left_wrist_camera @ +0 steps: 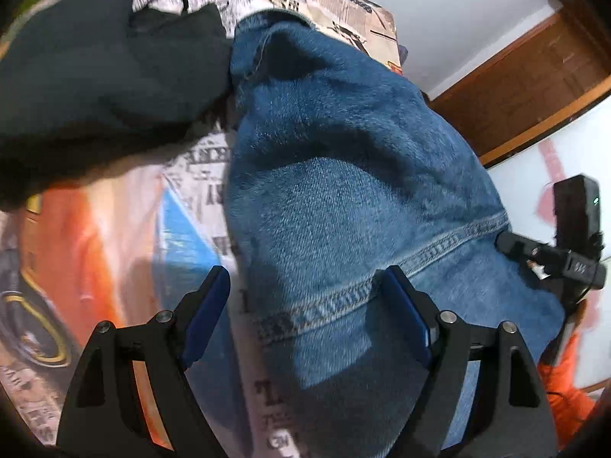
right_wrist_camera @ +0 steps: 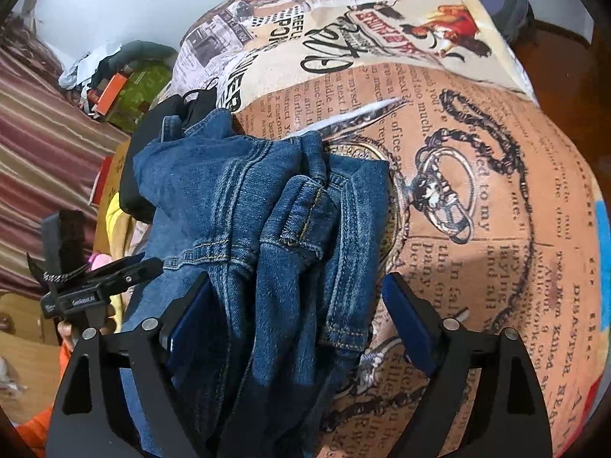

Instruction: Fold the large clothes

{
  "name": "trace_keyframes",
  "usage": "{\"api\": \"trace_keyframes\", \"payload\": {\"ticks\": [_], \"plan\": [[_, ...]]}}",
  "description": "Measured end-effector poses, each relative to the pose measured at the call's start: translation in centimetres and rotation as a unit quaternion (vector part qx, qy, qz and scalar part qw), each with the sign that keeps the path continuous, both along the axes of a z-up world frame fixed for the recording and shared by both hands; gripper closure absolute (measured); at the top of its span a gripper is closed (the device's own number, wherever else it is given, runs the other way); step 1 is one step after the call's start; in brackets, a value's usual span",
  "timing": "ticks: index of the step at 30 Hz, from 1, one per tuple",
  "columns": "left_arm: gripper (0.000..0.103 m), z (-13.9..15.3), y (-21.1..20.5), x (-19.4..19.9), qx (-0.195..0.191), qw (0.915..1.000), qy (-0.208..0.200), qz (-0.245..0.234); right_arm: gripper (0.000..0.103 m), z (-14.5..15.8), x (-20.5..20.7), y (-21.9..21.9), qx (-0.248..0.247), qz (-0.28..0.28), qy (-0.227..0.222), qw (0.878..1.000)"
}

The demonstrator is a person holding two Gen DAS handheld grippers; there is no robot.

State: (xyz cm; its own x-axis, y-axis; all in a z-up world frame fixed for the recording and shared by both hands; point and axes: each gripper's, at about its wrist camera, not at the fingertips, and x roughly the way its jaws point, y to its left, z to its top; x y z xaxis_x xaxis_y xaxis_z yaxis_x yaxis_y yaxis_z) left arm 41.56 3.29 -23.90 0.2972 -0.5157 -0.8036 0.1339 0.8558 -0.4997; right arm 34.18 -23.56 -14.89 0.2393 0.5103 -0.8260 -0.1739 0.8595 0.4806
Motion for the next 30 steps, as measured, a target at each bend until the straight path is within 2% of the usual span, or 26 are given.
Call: {"api": "trace_keyframes", "payload": {"ticks": [7,11,14,16,20,24,26,30], "plan": [[0.020,-2.1,-0.1,2.3,-0.054,0.9979,0.035,0.004,0.017,-0.8,1.6,0.8,0.016,0.021,0.030,0.999],[0.018,-2.4,-0.4,2.8,-0.059,0.9974,0.041,0.000,0.015,-1.2,2.2,0.8,0.035,0.021,0.048,0.998],[0.019,-2.2,-0.7,2.7,-0.062,0.9970,0.046,0.006,0.017,-1.3,2.3,0.5,0.050,0.013,0.059,0.997],[0.027,-2.1,-0.8,2.4,-0.076,0.9956,0.053,0.008,0.025,-1.0,1.8,0.6,0.046,0.013,0.052,0.998],[0.041,-1.8,-1.0,1.6,-0.077,0.9961,0.042,0.012,0.040,0.1,0.7,0.7,0.031,0.017,0.027,0.999],[0.046,-0.5,-1.6,0.0,-0.044,0.9989,0.015,-0.007,0.050,0.8,-0.5,0.9,0.032,0.016,0.020,0.999],[0.052,0.4,-2.0,-0.8,-0.031,0.9994,0.002,-0.012,0.055,1.1,-1.3,1.0,0.032,0.020,0.013,0.999],[0.063,2.6,-2.4,-2.5,-0.031,0.9992,-0.019,-0.014,0.064,2.4,-2.6,1.5,0.031,0.031,-0.002,0.999]]}}
